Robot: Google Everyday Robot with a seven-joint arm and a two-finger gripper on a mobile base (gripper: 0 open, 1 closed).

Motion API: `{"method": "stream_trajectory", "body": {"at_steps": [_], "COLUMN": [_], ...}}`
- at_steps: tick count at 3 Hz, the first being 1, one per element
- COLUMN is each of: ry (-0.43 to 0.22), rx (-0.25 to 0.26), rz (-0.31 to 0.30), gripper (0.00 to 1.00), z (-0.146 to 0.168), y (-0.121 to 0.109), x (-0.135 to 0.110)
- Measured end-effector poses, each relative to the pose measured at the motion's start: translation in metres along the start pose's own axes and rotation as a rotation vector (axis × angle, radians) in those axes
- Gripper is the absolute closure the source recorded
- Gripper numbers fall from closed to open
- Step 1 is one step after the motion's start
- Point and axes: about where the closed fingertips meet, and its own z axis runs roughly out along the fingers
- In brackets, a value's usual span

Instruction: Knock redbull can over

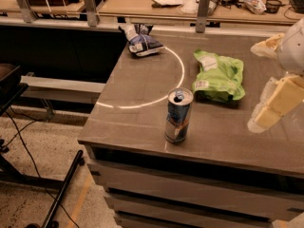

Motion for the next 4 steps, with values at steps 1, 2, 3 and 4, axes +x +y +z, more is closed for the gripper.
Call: {"method": "stream_trajectory", "body": {"at_steps": [1,2,3,4], "ry": [-0.184,-0.414,-0.549,-0.682], "rx": [-0.025,-0.084,-0.098,-0.119], "rz": [0.015,0.034,0.034,0.066], "gripper": [0.00,0.00,0.00,0.00], "z": [0.015,0.037,0.050,0.062], "y": [0.008,0.026,0.034,0.037], "x": [-0.016,-0.045,-0.068,-0.083]}}
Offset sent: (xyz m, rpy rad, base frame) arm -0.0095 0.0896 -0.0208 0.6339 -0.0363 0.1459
